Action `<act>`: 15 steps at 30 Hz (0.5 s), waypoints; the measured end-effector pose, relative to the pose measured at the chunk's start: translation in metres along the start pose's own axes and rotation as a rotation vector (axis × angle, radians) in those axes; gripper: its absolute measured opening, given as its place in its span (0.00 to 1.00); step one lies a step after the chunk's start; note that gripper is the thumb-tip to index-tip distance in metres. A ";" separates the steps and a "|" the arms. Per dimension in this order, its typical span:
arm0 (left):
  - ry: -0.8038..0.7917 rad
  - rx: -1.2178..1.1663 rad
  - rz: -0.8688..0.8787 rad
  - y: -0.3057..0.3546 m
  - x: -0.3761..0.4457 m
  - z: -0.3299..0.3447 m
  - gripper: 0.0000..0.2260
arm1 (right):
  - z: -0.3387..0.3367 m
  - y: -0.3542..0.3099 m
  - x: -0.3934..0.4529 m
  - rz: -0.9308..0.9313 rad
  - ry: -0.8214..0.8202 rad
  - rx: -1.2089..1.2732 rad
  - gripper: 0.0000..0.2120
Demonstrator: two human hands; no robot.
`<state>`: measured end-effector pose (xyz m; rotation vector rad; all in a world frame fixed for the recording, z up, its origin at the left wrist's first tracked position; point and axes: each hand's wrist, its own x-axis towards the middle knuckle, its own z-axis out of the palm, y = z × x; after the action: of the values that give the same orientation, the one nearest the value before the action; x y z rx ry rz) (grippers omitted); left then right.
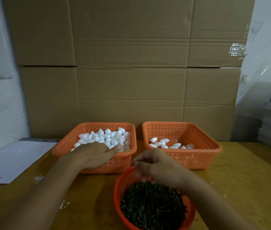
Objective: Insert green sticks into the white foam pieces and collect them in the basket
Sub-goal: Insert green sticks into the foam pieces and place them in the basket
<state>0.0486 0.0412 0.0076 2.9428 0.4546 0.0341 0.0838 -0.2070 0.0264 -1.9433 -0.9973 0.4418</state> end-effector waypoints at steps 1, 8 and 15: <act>-0.003 0.002 -0.002 0.000 0.001 0.000 0.43 | 0.000 0.000 0.000 0.000 0.004 0.004 0.08; -0.004 0.017 -0.038 0.001 0.001 -0.001 0.47 | 0.000 0.001 0.000 -0.001 0.011 0.006 0.07; -0.001 0.023 -0.017 0.002 -0.001 -0.002 0.47 | -0.002 0.002 0.001 -0.002 0.015 0.014 0.06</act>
<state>0.0481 0.0393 0.0099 2.9613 0.4825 0.0256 0.0864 -0.2078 0.0262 -1.9303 -0.9838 0.4320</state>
